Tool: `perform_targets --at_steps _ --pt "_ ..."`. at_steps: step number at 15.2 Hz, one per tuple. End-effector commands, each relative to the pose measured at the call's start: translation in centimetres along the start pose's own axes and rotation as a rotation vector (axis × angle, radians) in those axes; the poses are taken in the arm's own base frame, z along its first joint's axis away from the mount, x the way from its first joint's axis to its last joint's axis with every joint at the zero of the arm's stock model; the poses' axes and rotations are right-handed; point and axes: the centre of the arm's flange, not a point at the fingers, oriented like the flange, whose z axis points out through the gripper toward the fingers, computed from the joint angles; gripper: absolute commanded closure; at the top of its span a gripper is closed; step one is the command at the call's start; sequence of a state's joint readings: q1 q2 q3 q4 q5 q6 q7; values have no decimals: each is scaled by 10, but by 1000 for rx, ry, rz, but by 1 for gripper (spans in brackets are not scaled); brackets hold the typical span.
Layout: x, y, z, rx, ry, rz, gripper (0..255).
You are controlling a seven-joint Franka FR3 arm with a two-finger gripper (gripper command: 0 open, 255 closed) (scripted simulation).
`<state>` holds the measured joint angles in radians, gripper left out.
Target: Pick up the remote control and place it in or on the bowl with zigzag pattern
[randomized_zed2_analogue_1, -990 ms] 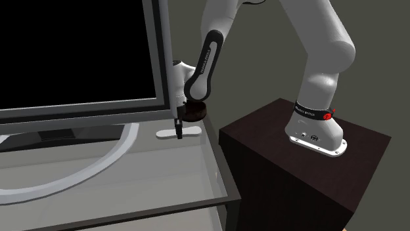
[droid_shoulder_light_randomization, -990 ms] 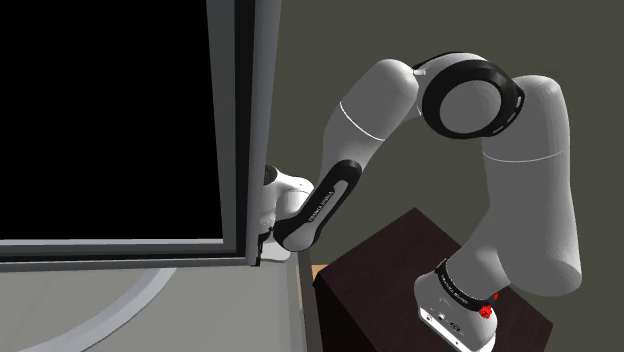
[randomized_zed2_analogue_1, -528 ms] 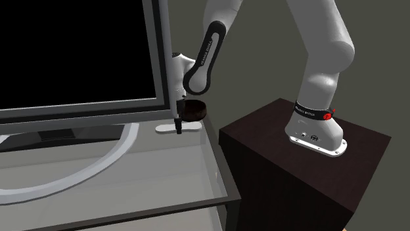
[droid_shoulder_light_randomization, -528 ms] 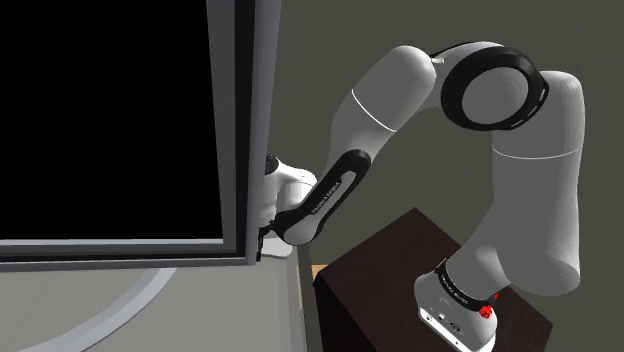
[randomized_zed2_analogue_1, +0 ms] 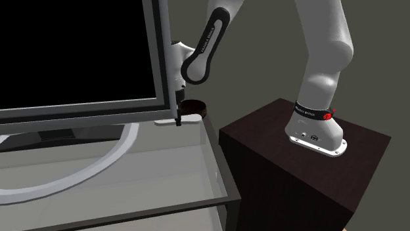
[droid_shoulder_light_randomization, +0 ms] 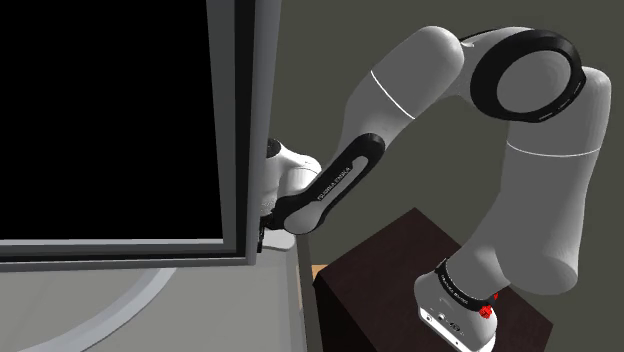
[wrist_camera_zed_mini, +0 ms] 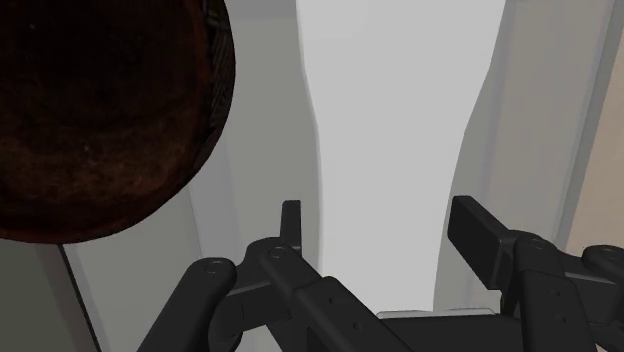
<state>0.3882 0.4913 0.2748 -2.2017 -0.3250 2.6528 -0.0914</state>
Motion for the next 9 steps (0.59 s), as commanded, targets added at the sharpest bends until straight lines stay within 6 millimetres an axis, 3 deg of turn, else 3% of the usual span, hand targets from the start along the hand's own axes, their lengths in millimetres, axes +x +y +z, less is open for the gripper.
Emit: perform_targets --at_steps 1,9 --pt "0 0 -11 0 0 0 255" --pt "-1 1 -53 0 0 0 255"
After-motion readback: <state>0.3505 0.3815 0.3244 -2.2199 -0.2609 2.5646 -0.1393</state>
